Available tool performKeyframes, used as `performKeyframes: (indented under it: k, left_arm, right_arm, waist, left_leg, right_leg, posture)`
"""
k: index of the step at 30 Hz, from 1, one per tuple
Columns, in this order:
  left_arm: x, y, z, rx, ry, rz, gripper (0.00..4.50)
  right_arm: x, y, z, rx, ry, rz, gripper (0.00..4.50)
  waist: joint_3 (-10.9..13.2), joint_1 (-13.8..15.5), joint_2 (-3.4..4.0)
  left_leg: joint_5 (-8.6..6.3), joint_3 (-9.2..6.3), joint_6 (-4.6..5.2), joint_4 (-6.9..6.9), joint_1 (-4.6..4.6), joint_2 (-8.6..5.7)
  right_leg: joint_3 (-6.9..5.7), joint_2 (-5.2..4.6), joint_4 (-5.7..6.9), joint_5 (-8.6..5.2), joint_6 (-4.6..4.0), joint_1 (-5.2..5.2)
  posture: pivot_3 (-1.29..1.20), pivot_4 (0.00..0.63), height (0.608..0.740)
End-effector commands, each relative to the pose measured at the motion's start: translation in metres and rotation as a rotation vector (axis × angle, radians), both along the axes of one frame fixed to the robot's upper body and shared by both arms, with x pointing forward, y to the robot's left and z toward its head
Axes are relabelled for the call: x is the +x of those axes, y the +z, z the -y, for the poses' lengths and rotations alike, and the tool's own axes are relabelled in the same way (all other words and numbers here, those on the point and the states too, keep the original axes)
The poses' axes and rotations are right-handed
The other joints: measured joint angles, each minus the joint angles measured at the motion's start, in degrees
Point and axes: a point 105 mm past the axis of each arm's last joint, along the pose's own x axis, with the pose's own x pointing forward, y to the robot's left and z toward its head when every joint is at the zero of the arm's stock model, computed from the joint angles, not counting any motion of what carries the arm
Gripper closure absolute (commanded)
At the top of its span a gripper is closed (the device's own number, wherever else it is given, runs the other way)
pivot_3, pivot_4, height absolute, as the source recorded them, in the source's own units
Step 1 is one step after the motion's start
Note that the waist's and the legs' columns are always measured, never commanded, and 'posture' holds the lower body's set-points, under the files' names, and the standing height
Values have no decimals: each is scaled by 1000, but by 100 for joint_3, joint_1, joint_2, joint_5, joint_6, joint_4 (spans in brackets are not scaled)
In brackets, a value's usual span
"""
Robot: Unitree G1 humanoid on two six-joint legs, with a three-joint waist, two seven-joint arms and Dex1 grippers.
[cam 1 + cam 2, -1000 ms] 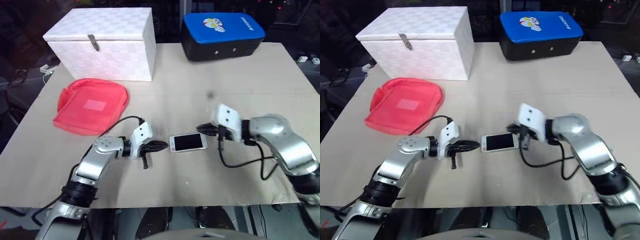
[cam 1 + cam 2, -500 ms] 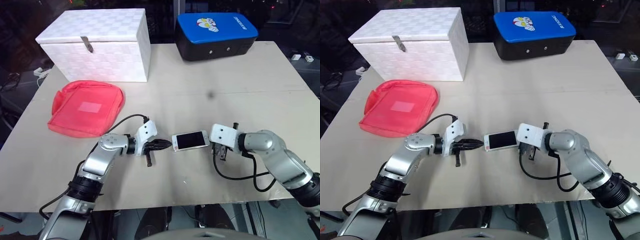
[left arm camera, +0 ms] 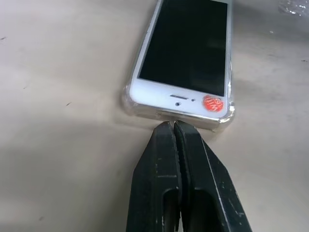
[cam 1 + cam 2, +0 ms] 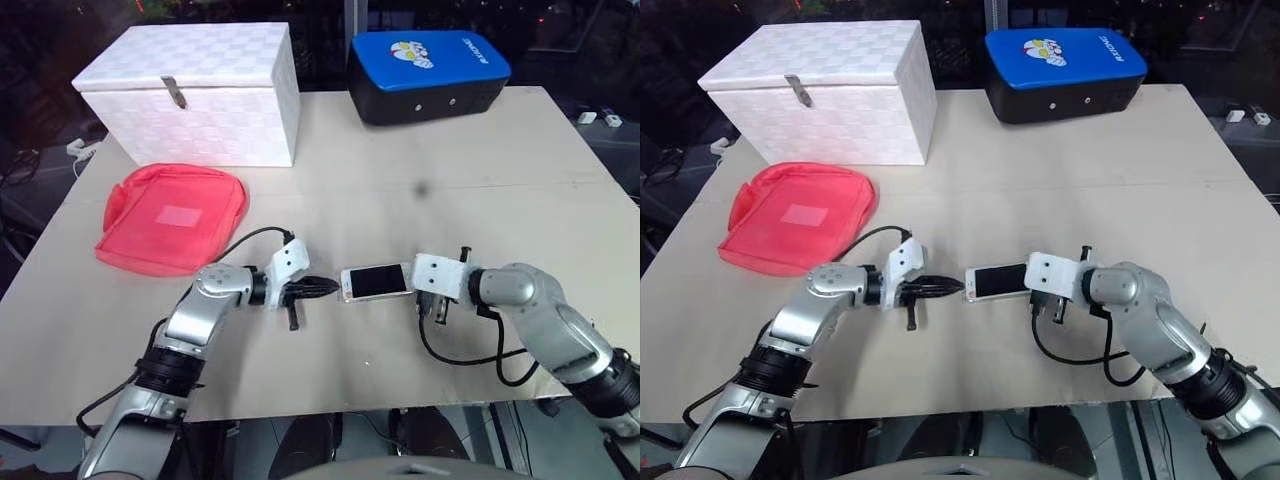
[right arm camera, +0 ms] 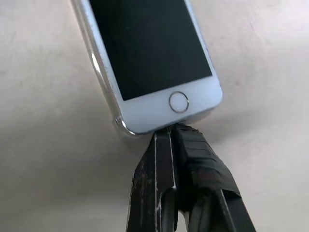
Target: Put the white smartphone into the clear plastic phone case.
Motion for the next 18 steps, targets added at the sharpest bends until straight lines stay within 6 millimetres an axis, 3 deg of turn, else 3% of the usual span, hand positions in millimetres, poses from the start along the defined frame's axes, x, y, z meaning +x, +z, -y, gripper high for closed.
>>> performKeyframes:
  k: [1,3,6,12,18]
  left_arm:
    - [-2,47,-8,-172,-31,19,4426]
    - [-2,63,1,-219,-37,-6,4426]
    - [-3,61,23,-179,-86,-12,4426]
    - [11,26,57,-88,-52,-36,4426]
    - [1,-8,53,21,-49,-71,4426]
  right_arm:
    - [-2,20,19,146,-106,4,4500]
    - [-6,24,27,182,-134,-1,4500]
    - [-10,33,23,325,-161,-32,4500]
    - [-3,42,13,446,-155,-51,4500]
    - [17,38,-3,472,-110,-125,4500]
  waist:
    - [1,28,0]
    - [2,50,0]
    - [3,70,-1]
    - [3,12,0]
    - [4,9,1]
  left_leg:
    - [1,0,-1,0,-11,0]
    - [1,3,-1,3,-38,-3]
    - [0,-8,1,18,-68,-8]
    - [1,-2,0,15,-61,-9]
    - [1,2,0,11,-53,-5]
  right_leg:
    - [0,0,-1,0,0,-10]
    - [2,-5,-4,0,0,-35]
    - [-10,-8,-9,1,2,-48]
    - [-4,-3,-3,1,2,-47]
    - [1,1,0,0,1,-47]
  posture:
    - [0,150,740]
    - [0,150,740]
    - [0,150,740]
    - [0,150,740]
    - [0,150,740]
